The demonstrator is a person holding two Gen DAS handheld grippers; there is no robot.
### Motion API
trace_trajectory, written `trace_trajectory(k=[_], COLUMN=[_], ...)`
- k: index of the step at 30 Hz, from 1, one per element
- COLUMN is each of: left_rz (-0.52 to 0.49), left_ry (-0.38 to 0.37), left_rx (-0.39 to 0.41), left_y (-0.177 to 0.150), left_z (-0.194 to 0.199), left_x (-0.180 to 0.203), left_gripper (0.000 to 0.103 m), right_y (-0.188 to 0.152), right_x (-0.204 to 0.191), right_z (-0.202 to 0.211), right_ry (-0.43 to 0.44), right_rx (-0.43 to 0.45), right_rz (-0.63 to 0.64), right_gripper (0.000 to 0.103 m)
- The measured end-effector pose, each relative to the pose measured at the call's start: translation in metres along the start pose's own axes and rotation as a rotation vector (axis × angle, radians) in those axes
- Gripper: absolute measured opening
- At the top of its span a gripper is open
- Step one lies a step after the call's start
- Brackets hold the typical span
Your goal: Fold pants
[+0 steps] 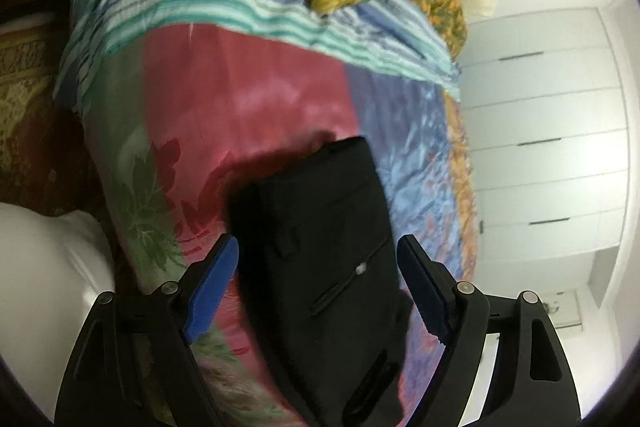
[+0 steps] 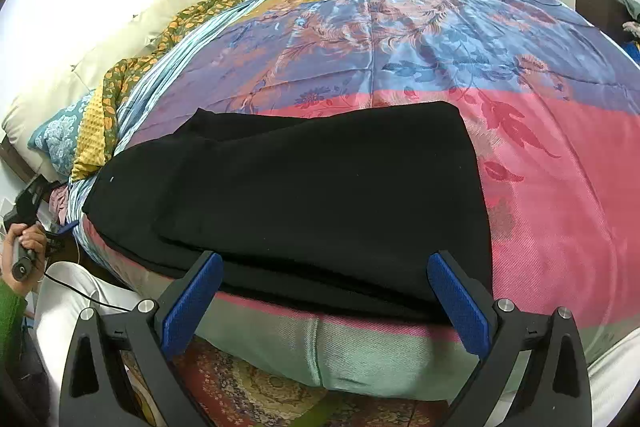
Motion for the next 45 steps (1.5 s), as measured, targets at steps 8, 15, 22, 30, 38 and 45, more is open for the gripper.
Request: trace_trajectory(k=[8, 15, 22, 30, 38, 45], left_rz=[-0.032, -0.073, -0.143, -0.457, -1.131, -1.487], left_ry=[0.028, 0.038, 0.080, 0.102, 0.076, 0.164], left_rx=[-0.002, 0.001, 0.027, 0.137, 0.115, -0.216], left_y=[0.001, 0.003, 0.001, -0.048, -0.230, -0.384], left_z=[-0.021, -0.035, -0.034, 0.021, 0.026, -0.092], left_x=[-0.006, -0.018, -0.010, 0.082, 0.208, 0.178], left_gripper=[0.073, 0.058, 0.023, 0.018, 0.018, 0.024], right_y=[-0.001, -0.003, -0.003, -0.001, 0.001, 0.001], right_x=[-0.002, -0.004, -0.005, 0.000, 0.012, 0.036], right_z=[0.000, -0.005, -0.006, -0.001, 0.012, 0.026], right_ry=[-0.003, -0.011, -0.006, 0.009, 0.027, 0.036], right_rx=[-0.005, -0.015, -0.013, 0.017, 0.077, 0.132], right_rz=[0.004, 0.022, 0.021, -0.002, -0.059, -0.161], right_gripper=[0.101, 0.102, 0.102, 0.102, 0.102, 0.102])
Point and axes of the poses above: each gripper's, at about its wrist camera, not at the fingertips, and z roughly against the way its jaws point, x to its right, y to its top, the point moved 3 cm from there along -z, roughly the way its jaws point, and after that the axes turned 5 degrees about z, right-handed, at the moved point
